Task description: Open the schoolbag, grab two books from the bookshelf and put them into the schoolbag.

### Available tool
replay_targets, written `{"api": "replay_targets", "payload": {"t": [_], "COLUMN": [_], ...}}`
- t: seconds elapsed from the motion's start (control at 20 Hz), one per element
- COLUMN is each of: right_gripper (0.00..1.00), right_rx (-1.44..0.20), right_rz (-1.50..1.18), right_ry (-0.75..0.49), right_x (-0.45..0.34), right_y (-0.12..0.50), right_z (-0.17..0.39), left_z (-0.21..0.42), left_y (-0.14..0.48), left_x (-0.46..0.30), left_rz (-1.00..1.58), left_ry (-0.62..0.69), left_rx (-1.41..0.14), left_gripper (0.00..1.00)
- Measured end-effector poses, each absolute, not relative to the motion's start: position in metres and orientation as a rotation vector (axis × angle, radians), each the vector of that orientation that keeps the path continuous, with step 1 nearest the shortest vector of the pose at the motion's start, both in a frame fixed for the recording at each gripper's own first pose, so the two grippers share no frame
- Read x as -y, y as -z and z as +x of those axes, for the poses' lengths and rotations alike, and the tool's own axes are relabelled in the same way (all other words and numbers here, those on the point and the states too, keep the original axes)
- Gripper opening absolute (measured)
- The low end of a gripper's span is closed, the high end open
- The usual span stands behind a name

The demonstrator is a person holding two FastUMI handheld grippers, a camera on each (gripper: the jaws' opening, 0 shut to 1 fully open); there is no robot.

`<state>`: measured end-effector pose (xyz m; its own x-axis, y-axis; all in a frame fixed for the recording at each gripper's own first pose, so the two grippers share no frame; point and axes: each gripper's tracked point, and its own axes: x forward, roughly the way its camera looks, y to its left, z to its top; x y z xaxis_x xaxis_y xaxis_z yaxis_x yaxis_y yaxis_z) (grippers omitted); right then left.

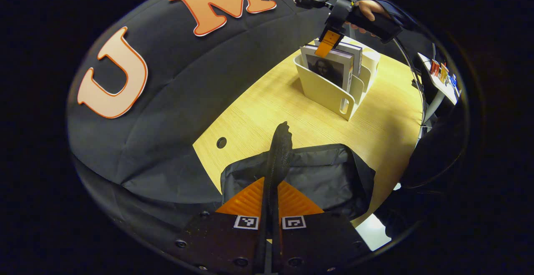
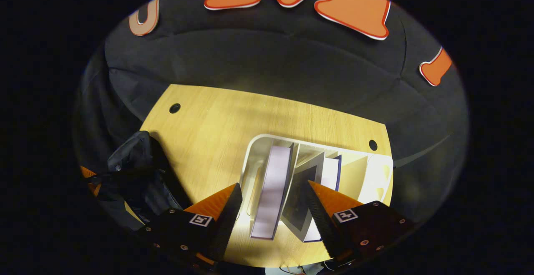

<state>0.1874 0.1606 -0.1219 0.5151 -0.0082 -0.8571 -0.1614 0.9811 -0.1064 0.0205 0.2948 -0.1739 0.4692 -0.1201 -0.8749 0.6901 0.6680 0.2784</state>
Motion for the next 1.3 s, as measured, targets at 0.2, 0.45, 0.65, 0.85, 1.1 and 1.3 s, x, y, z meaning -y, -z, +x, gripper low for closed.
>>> {"api": "replay_targets", "payload": {"t": [0.2, 0.45, 0.65, 0.85, 1.1, 1.3], "right_gripper": [0.70, 0.35, 0.29, 0.28, 0.28, 0.28], "right_rx": [-1.132, -1.220, -1.217, -1.181, -1.169, -1.159], "right_rz": [-0.108, -0.001, 0.011, 0.025, 0.042, 0.086], "right_ry": [-0.056, 0.033, 0.044, 0.006, -0.022, -0.058], "right_x": [-0.164, -0.158, -0.151, -0.146, -0.140, -0.142], "right_y": [0.140, 0.141, 0.126, 0.098, 0.083, 0.077], "right_z": [0.190, 0.185, 0.173, 0.135, 0.066, 0.028], "left_z": [0.021, 0.021, 0.021, 0.022, 0.020, 0.019], "left_y": [0.179, 0.181, 0.183, 0.186, 0.194, 0.193], "left_x": [-0.297, -0.299, -0.300, -0.296, -0.289, -0.287], "left_rz": [0.659, 0.647, 0.634, 0.621, 0.584, 0.569], "left_ry": [0.536, 0.531, 0.532, 0.541, 0.550, 0.553], "left_rx": [-0.977, -0.985, -0.996, -1.002, -1.018, -1.025], "left_gripper": [0.06, 0.06, 0.06, 0.06, 0.06, 0.06]}}
